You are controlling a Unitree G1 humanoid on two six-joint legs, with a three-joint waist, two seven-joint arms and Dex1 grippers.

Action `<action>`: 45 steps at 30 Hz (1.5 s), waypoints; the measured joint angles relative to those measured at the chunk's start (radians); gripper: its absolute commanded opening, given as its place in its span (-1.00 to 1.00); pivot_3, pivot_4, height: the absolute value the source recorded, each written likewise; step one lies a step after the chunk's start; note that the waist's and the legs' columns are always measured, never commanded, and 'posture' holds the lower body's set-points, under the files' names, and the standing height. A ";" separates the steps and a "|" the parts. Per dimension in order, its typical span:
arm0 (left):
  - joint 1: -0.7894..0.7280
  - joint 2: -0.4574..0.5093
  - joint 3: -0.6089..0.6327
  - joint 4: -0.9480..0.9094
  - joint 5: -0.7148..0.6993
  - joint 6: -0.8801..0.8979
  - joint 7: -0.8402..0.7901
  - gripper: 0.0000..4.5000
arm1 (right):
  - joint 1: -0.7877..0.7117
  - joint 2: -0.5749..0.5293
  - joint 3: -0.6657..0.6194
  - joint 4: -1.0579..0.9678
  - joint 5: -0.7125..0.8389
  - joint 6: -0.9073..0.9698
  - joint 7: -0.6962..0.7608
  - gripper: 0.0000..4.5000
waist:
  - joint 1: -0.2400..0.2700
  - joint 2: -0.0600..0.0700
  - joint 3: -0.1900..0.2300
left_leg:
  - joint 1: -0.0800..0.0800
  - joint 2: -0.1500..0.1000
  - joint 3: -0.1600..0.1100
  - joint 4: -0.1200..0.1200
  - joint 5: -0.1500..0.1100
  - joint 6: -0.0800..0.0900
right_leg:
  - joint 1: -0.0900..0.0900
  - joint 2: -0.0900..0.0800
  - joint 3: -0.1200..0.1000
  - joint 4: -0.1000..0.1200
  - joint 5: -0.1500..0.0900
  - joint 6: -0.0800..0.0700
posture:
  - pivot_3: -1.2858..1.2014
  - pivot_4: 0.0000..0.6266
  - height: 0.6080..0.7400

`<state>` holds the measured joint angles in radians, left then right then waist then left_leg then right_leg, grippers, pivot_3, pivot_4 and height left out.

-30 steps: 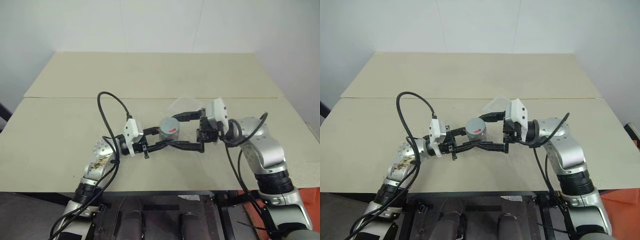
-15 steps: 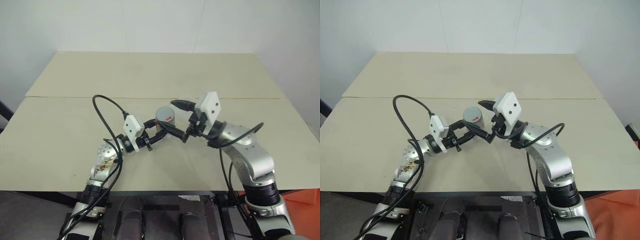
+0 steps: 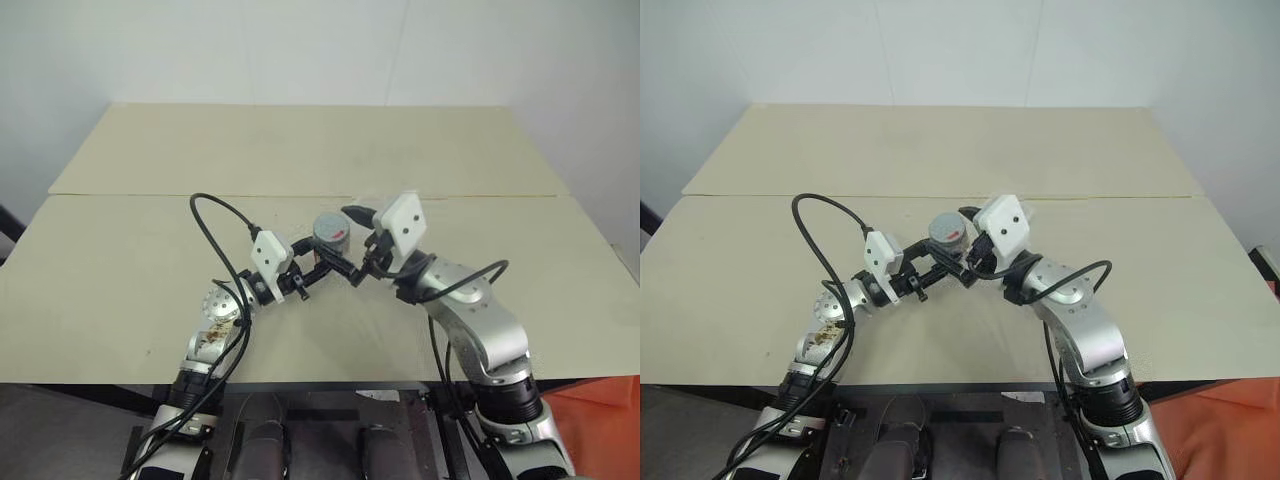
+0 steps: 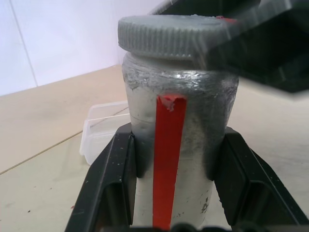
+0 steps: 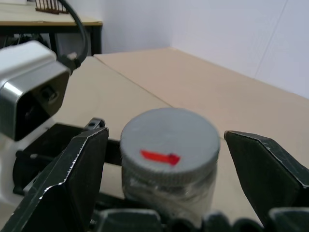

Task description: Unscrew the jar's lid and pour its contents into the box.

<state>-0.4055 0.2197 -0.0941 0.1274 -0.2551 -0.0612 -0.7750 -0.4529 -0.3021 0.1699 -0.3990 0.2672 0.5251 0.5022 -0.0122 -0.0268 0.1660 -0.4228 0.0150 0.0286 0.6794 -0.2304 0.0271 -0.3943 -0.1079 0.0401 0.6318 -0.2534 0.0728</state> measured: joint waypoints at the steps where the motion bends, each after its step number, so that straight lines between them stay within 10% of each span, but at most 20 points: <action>1: 0.000 0.000 0.000 0.000 0.000 0.000 0.000 -0.16 | 0.000 0.003 0.002 -0.001 -0.001 0.000 -0.001 0.98 | 0.000 0.000 0.000 | 0.000 0.000 0.000 0.000 0.000 0.000 | 0.000 0.000 0.000 0.000 0.000 0.000 | 0.03 -0.52 1.00; 14: 0.000 0.001 -0.001 0.000 0.000 0.000 -0.003 -0.16 | 0.000 0.025 -0.002 -0.001 -0.020 -0.001 -0.046 0.98 | 0.000 0.000 0.000 | 0.000 0.000 0.000 0.000 0.000 0.000 | 0.000 0.000 0.000 0.000 0.000 0.000 | 0.03 -0.52 1.00; 20: -0.009 -0.001 -0.003 0.004 -0.001 0.001 -0.004 -0.16 | 0.000 0.037 0.000 0.002 -0.029 -0.009 -0.052 0.29 | 0.000 0.000 0.000 | 0.000 0.000 0.000 0.000 0.000 0.000 | 0.000 0.000 0.000 0.000 0.000 0.000 | 0.03 -0.52 1.00; 28: -0.010 0.010 -0.004 0.005 -0.004 0.001 -0.015 -0.16 | 0.000 0.034 0.000 0.008 -0.027 -0.015 -0.039 0.24 | 0.000 0.000 0.000 | 0.000 0.000 0.000 0.000 0.000 0.000 | 0.000 0.000 0.000 0.000 0.000 0.000 | 0.03 -0.52 1.00; 45: 0.041 0.262 -0.034 -0.202 -0.219 0.173 -0.410 -0.16 | -0.202 -0.184 -0.007 0.282 0.266 -0.121 0.747 0.24 | -0.001 0.000 0.000 | 0.001 0.001 0.000 0.000 0.000 0.000 | 0.002 0.000 -0.001 -0.001 0.000 0.000 | 0.03 -0.52 1.00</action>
<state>-0.3640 0.4813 -0.1281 -0.0745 -0.4746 0.1121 -1.1854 -0.6546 -0.4856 0.1630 -0.1169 0.5333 0.4045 1.2491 -0.0130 -0.0265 0.1662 -0.4215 0.0157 0.0284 0.6793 -0.2305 0.0273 -0.3923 -0.1077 0.0395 0.6307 -0.2535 0.0727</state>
